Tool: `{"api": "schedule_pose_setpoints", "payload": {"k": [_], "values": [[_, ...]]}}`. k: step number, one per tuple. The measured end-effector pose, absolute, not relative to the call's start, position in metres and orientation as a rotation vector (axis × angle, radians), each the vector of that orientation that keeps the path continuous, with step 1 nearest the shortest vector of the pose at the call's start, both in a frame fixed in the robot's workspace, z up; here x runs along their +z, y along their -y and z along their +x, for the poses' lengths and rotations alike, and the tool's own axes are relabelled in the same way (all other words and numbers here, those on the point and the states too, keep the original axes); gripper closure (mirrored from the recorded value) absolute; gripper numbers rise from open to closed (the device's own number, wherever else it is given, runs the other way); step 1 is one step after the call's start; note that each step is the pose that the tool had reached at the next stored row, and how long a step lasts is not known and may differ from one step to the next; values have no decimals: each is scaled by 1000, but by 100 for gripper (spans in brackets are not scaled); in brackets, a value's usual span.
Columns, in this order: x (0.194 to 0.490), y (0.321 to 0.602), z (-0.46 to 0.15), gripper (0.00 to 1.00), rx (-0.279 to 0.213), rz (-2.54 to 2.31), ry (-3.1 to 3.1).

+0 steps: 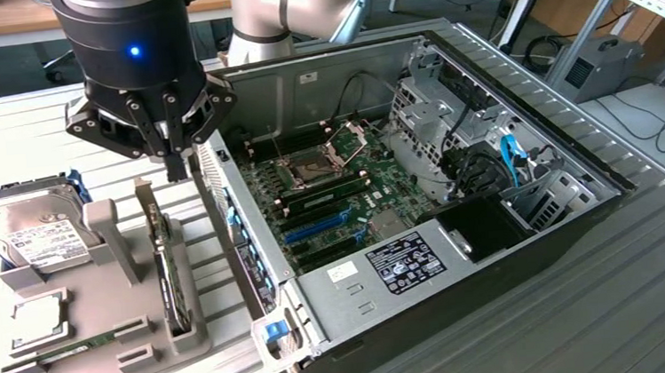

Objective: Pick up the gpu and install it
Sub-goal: 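Reach for the gpu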

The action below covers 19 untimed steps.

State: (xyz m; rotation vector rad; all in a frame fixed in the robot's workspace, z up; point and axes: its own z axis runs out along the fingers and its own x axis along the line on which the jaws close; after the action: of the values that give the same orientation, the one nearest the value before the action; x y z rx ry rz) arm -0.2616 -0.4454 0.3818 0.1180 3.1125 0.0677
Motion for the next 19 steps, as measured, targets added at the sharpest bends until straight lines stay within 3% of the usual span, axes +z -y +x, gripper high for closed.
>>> {"api": "schedule_pose_setpoints", "payload": {"k": [19], "values": [[380, 451, -262, 89, 68, 118, -3113]]}}
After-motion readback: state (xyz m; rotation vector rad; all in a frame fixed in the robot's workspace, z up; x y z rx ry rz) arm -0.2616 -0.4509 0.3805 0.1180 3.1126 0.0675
